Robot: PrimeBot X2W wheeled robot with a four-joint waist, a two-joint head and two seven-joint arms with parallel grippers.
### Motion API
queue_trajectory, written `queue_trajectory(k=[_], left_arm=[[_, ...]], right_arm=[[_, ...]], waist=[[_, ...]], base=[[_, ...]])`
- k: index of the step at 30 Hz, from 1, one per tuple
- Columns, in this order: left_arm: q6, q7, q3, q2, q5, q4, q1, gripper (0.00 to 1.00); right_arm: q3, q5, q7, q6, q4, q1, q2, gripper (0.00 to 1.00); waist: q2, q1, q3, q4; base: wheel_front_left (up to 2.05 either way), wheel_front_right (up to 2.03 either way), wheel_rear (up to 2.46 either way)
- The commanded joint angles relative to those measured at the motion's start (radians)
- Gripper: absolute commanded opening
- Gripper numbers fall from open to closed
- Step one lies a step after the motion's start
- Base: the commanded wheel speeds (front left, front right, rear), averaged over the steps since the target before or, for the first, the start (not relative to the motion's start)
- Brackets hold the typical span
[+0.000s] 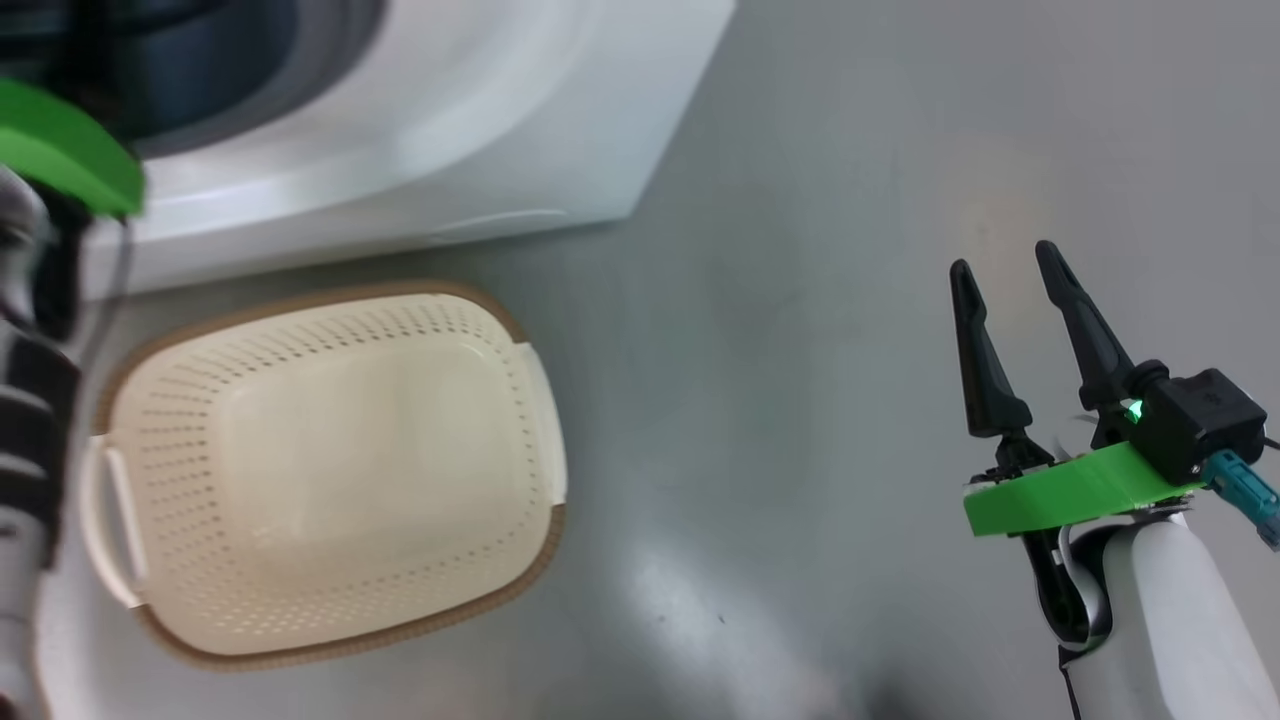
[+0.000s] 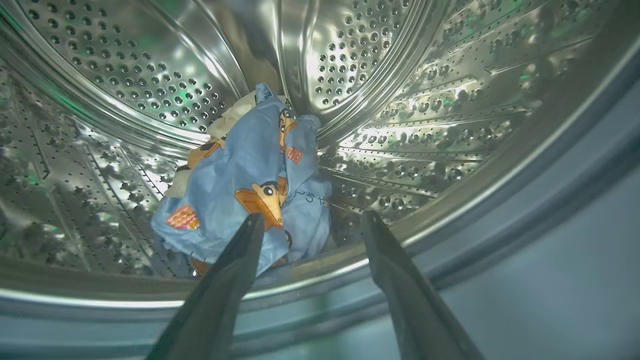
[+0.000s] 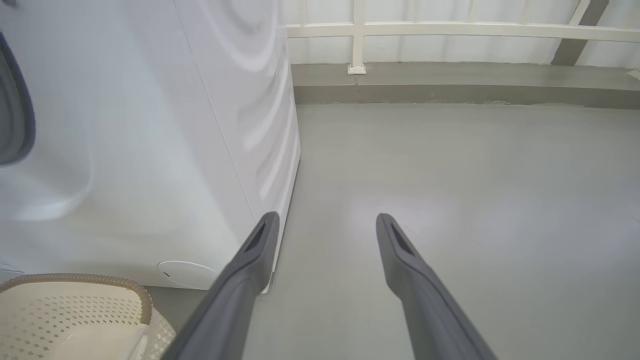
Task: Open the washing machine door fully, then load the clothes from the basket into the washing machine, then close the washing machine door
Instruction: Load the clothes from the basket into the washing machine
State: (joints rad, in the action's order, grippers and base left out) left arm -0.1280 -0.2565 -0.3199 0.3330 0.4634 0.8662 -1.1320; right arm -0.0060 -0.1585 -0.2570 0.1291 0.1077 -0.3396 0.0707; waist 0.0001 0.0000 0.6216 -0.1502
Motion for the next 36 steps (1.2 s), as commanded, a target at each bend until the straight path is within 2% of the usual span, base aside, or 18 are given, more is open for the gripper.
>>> queue_trajectory(k=[1, 9, 17, 29, 36], left_arm=[[-0.003, -0.005, 0.021, 0.036, 0.012, -0.043, 0.044, 1.0], [-0.001, -0.005, 0.067, -0.01, 0.008, -0.197, 0.268, 1.0], [0.025, -0.005, 0.114, -0.073, -0.044, -0.341, 0.463, 1.0], [0.063, -0.005, 0.193, -0.155, -0.11, -0.526, 0.737, 1.0], [0.066, -0.005, 0.234, -0.201, -0.149, -0.605, 0.873, 1.0]], right_arm=[[0.019, 0.012, -0.005, 0.002, -0.021, 0.039, 0.007, 1.0], [0.014, 0.022, -0.005, 0.002, -0.011, 0.072, 0.019, 1.0], [-0.005, 0.027, -0.005, 0.002, -0.003, 0.124, 0.026, 1.0], [-0.008, 0.025, -0.005, 0.002, -0.004, 0.192, 0.015, 1.0], [-0.009, 0.019, -0.005, 0.002, 0.002, 0.221, 0.002, 1.0]], waist=[[-0.0001, 0.0, -0.074, 0.072], [-0.0001, 0.0, -0.169, 0.139], [-0.0001, 0.0, -0.258, 0.189], [-0.0001, 0.0, -0.357, 0.201], [-0.0001, 0.0, -0.405, 0.193]], base=[[0.0, 0.0, 0.0], [0.0, 0.0, 0.0], [0.0, 0.0, 0.0], [0.0, 0.0, 0.0], [0.0, 0.0, 0.0]])
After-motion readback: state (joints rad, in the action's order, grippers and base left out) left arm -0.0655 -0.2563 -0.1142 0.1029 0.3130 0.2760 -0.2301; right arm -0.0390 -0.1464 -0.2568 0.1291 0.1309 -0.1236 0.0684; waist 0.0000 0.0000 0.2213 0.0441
